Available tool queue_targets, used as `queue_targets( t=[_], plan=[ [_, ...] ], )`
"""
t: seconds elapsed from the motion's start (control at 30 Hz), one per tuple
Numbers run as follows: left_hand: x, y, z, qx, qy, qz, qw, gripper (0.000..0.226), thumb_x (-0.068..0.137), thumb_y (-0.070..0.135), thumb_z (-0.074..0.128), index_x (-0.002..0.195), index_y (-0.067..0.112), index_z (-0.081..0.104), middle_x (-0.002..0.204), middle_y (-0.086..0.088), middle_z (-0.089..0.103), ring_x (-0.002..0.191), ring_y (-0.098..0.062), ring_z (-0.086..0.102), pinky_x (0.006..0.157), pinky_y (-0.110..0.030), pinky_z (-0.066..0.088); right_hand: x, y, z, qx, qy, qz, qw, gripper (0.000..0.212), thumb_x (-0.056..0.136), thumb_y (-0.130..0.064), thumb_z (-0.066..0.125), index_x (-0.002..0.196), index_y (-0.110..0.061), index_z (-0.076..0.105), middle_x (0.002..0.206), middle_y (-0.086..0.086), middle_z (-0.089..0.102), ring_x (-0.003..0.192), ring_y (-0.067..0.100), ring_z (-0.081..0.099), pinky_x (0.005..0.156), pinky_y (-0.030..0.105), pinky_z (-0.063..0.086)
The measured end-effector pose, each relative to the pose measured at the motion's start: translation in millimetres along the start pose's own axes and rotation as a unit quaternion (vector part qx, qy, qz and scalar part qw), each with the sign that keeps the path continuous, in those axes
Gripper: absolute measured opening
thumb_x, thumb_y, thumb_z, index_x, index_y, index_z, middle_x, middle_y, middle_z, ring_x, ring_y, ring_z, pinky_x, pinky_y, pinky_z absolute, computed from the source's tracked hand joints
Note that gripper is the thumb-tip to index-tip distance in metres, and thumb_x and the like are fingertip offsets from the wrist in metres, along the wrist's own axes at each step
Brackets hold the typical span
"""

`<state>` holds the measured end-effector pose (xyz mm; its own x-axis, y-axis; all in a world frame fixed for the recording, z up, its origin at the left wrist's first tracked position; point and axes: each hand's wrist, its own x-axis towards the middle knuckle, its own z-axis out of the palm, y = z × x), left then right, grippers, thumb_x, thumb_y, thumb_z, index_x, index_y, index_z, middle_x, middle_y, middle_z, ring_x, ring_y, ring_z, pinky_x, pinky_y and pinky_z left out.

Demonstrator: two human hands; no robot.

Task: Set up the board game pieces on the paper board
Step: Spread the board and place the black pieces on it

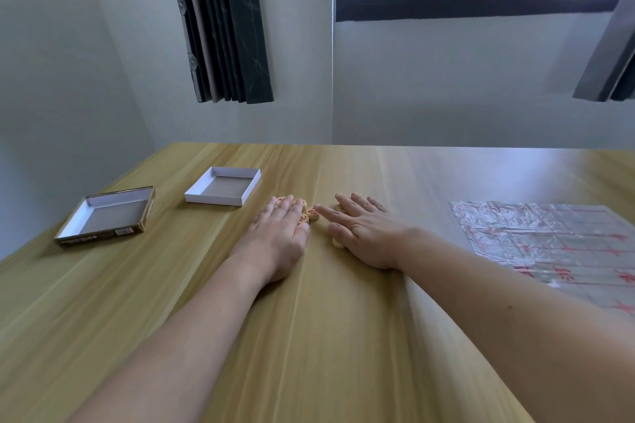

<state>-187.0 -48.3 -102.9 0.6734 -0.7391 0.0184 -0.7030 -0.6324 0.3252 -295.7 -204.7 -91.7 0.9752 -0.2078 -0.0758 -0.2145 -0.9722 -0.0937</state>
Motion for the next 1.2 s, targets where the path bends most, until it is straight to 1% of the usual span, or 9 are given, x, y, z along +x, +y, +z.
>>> queue_targets(
  t=[0.17,0.4,0.53,0.77,0.9,1.07,1.2],
  plan=[
    [-1,1,-1,0.004,-0.003,0.011,1.000,0.055,0.103,0.040,0.019,0.155,0.026,0.008,0.162,0.011,-0.002,0.147,-0.008,-0.010,0.120,-0.033,-0.002,4,1,0,-0.010,-0.004,0.002,1.000,0.048,0.101,-0.051,0.005,0.149,-0.050,0.000,0.162,-0.001,-0.006,0.148,0.021,-0.010,0.119,0.039,-0.007],
    [8,11,0,0.015,-0.005,0.004,1.000,0.055,0.103,0.039,0.018,0.155,0.024,0.007,0.162,0.010,-0.004,0.148,-0.011,-0.011,0.120,-0.033,-0.001,13,24,-8,-0.011,-0.012,0.068,0.998,0.052,0.101,-0.049,0.005,0.152,-0.040,-0.002,0.162,0.002,-0.006,0.148,0.020,-0.008,0.120,0.038,-0.006],
    [19,19,0,0.013,-0.010,-0.005,1.000,0.056,0.103,0.039,0.018,0.155,0.023,0.008,0.162,0.009,-0.003,0.148,-0.013,-0.013,0.120,-0.035,-0.001,22,40,-12,-0.005,-0.014,0.083,0.996,0.053,0.102,-0.045,0.007,0.153,-0.033,0.000,0.162,0.001,-0.006,0.148,0.016,-0.007,0.120,0.037,-0.006],
    [44,32,4,0.012,-0.020,0.002,1.000,0.056,0.103,0.039,0.018,0.155,0.020,0.007,0.162,0.008,-0.002,0.148,-0.010,-0.010,0.119,-0.032,0.000,37,70,-17,-0.008,-0.017,0.100,0.995,0.056,0.102,-0.044,0.008,0.154,-0.024,-0.001,0.162,-0.002,-0.006,0.148,0.014,-0.007,0.119,0.035,-0.005],
    [65,44,10,0.006,-0.024,0.013,1.000,0.057,0.103,0.040,0.017,0.155,0.020,0.007,0.162,0.008,-0.002,0.148,-0.010,-0.009,0.119,-0.031,0.000,42,93,-20,-0.013,-0.019,0.113,0.993,0.057,0.103,-0.044,0.008,0.154,-0.022,0.000,0.162,-0.003,-0.005,0.148,0.013,-0.006,0.119,0.034,-0.005],
    [95,65,21,0.009,-0.027,0.029,0.999,0.057,0.103,0.039,0.018,0.155,0.019,0.008,0.162,0.006,-0.001,0.148,-0.012,-0.008,0.120,-0.032,-0.001,46,134,-26,-0.019,-0.022,0.152,0.988,0.057,0.103,-0.045,0.008,0.155,-0.022,0.001,0.162,-0.004,-0.004,0.148,0.014,-0.004,0.119,0.035,-0.005],
    [118,84,29,0.013,-0.029,0.042,0.999,0.056,0.104,0.039,0.017,0.155,0.018,0.008,0.162,0.005,0.000,0.148,-0.012,-0.007,0.119,-0.030,-0.002,50,165,-31,-0.023,-0.029,0.181,0.983,0.058,0.102,-0.047,0.009,0.155,-0.023,0.001,0.162,-0.005,-0.004,0.148,0.014,-0.003,0.120,0.036,-0.004]
  ],
)
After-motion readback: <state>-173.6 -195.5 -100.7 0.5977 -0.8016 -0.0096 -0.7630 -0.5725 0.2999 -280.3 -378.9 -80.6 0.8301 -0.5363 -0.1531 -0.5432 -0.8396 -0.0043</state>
